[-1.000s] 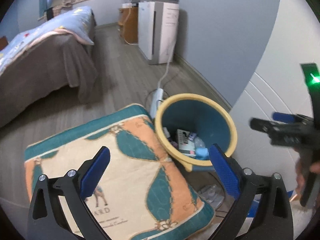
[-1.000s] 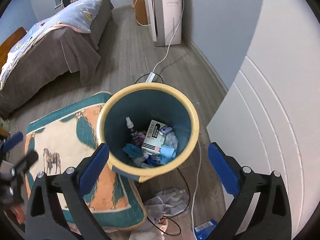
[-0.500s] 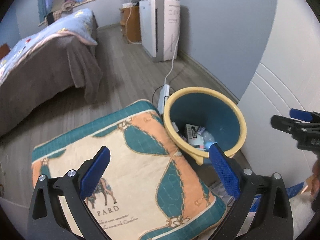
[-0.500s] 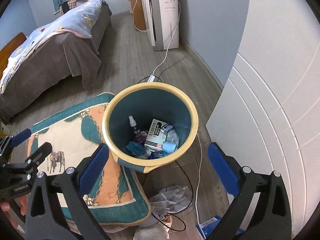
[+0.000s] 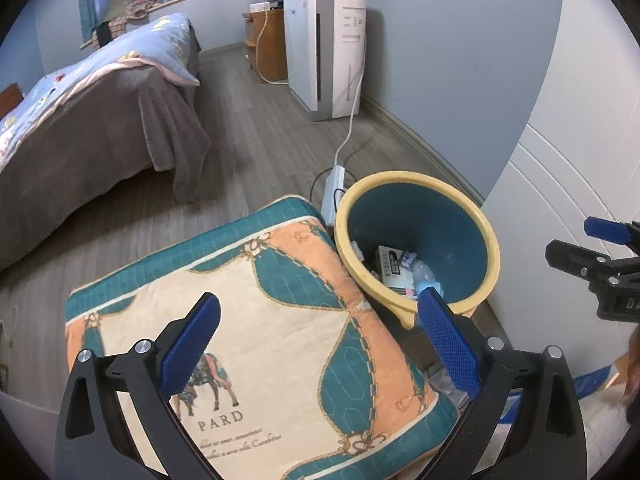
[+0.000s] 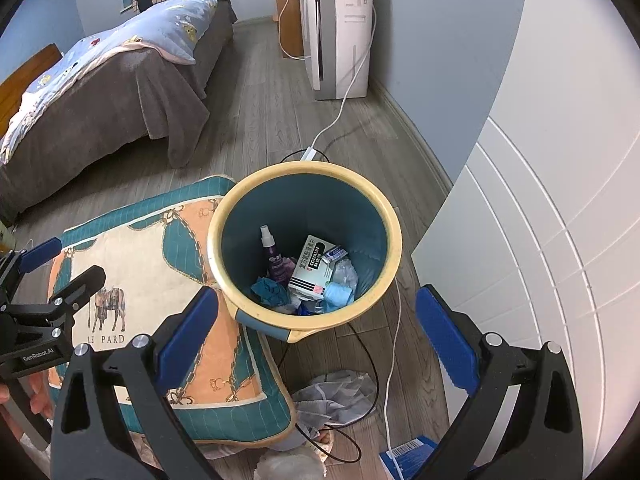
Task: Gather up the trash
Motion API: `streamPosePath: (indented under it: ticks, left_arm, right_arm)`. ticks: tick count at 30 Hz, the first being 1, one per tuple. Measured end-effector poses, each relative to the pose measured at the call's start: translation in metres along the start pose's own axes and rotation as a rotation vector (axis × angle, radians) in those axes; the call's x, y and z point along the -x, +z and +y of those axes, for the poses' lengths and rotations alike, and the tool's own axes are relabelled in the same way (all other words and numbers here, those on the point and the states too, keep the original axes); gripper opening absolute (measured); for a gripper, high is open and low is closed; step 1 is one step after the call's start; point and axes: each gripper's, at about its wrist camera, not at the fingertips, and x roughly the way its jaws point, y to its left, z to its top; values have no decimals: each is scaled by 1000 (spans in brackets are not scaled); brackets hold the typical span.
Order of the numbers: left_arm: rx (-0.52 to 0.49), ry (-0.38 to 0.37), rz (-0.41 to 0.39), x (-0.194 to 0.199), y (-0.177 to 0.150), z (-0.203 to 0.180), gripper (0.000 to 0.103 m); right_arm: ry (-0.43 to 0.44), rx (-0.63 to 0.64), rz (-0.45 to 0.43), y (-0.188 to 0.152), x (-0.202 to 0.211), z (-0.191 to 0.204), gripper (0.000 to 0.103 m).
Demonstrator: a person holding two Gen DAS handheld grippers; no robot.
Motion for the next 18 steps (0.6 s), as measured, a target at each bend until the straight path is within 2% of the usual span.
streamPosePath:
  ticks: [18]
  left_arm:
    - [-3, -4, 6, -2, -4, -4, 98]
  right_arm:
    - [0, 2, 4, -1, 1, 1, 97]
